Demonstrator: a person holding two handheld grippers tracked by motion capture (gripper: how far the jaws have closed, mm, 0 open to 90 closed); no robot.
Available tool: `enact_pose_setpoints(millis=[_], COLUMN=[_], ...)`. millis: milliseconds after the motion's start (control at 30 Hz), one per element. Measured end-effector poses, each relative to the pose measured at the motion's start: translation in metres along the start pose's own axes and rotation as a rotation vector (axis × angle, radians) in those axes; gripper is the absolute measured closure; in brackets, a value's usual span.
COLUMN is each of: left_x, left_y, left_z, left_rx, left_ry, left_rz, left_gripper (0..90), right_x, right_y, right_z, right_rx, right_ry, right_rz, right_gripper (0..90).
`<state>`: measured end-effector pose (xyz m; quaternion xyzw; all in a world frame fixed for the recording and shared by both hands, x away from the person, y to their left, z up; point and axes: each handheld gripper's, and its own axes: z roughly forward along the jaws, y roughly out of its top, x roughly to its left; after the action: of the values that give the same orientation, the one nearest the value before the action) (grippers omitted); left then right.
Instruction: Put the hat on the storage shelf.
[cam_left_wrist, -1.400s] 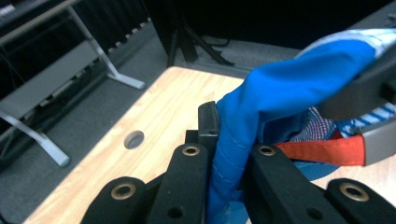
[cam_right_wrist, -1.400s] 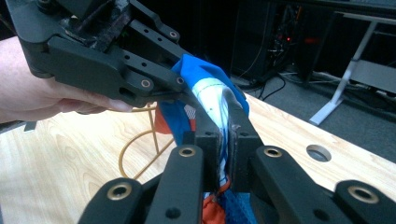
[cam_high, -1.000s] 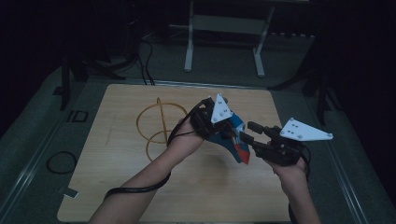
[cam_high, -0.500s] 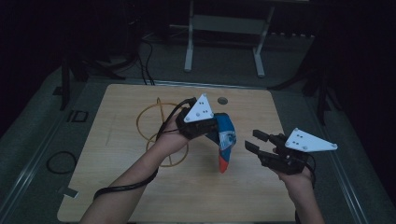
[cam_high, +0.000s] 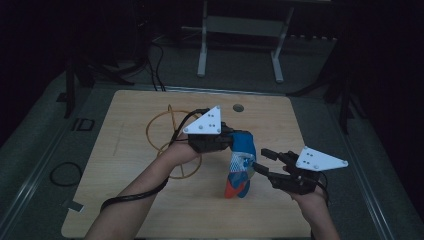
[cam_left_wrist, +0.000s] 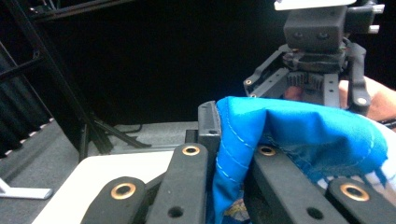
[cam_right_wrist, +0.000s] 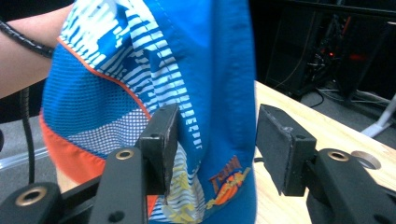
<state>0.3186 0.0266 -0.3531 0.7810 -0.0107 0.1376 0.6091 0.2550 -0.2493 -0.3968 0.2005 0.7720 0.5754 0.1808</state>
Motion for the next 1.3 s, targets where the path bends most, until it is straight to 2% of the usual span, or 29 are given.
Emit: enact_pose_setpoints(millis=[67,167,200,267,400,467,633,800,900,1033,1167,1300], left_x=[-0.001,-0.002,-0.003,-0.002,-0.002,-0.003,0.000,0.002,0.001,0.000,-0.004,-0.006], left_y=[0.001,0.001,0.001,0.001,0.001,0.000,-0.002,-0.003,-0.002,-0.003,-0.005,-0.008], left_z=[0.002,0.004,0.005,0.006,0.006,0.006,0.003,-0.005,-0.009,-0.011,-0.012,-0.017], left_rx=[0.010,0.010,0.014,0.013,0.015,0.024,0.038,0.052,0.063,0.105,0.130,0.132], left_ry=[0.006,-0.027,-0.024,-0.030,-0.031,-0.022,-0.011,-0.017,-0.019,-0.033,-0.037,-0.034], left_rz=[0.006,0.000,0.012,0.003,0.004,0.008,-0.014,-0.031,-0.016,-0.004,0.010,0.002], left_gripper=[88.9,88.9,88.8,88.8,88.8,88.8,88.7,88.6,88.5,88.3,88.0,75.3], right_x=[0.002,0.004,0.005,0.005,0.007,0.008,0.010,0.007,0.004,0.002,0.003,0.004], right_y=[0.001,0.004,0.004,0.005,0.005,0.006,0.008,0.010,0.014,0.022,0.028,0.033], right_z=[0.002,0.005,0.005,0.007,0.011,0.012,0.012,0.006,0.000,-0.010,-0.013,-0.014], right_rx=[-0.002,0.004,0.004,0.001,0.021,0.030,0.036,0.020,-0.002,-0.024,-0.031,-0.031], right_ry=[0.010,0.013,0.008,0.018,0.031,0.022,-0.016,-0.043,-0.046,-0.084,-0.094,-0.106], right_rz=[-0.003,-0.023,-0.028,-0.027,-0.029,-0.035,-0.047,-0.034,-0.019,-0.032,-0.044,-0.060], right_gripper=[49.1,52.2,55.4,57.8,77.9,88.5,89.8,89.9,89.8,89.8,89.9,89.9])
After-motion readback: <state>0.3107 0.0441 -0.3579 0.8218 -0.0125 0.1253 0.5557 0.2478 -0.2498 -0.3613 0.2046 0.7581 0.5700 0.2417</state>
